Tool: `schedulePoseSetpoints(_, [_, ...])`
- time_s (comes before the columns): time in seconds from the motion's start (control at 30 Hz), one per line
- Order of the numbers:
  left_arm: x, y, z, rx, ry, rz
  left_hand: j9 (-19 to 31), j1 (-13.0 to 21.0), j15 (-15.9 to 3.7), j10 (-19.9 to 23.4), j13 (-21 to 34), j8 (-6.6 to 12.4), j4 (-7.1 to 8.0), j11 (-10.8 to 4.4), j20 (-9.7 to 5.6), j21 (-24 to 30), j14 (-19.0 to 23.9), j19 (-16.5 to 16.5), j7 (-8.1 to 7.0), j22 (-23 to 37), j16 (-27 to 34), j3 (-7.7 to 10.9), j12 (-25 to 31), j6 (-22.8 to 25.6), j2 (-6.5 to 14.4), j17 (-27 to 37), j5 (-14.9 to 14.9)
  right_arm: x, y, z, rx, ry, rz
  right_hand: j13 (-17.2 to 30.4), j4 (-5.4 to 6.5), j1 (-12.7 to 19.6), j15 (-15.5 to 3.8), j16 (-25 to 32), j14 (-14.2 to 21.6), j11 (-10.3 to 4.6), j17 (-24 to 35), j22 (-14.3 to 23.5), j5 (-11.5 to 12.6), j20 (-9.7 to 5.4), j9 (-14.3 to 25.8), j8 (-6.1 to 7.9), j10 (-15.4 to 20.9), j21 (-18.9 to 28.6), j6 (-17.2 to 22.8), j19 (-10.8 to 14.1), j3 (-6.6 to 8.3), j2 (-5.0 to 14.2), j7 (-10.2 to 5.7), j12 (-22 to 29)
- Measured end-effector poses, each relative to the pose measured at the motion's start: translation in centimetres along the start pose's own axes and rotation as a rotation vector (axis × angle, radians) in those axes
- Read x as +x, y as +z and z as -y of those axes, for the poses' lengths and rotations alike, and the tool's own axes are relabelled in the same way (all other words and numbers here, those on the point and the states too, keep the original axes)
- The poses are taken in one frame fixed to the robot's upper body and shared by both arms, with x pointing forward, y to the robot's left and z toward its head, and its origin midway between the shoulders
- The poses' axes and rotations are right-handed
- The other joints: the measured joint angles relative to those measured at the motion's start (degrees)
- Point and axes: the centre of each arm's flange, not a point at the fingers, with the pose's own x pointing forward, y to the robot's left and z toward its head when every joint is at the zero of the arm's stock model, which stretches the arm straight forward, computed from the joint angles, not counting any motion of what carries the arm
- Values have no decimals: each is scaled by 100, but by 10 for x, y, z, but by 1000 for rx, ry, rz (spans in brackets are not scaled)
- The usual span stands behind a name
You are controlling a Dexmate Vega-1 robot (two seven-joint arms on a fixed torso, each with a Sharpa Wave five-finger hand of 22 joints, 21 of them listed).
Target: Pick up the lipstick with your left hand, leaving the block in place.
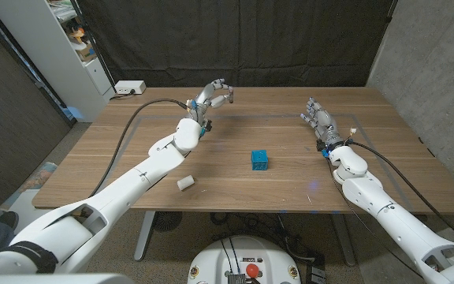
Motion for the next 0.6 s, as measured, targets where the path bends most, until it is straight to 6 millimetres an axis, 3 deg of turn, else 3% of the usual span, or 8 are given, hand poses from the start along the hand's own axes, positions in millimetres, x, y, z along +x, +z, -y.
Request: schedulePoseSetpoints(0.6, [0, 10, -12, 4, 10, 28, 26, 0, -31, 0, 14, 23, 23, 0, 0, 0, 30, 0, 12, 0, 0, -23, -39, 29, 0, 0, 0, 1, 0, -8, -5, 3, 4, 0, 0, 0, 0, 0, 0, 0, 1, 0, 0, 0, 0, 0, 0, 0, 0, 0, 0, 0, 0, 0])
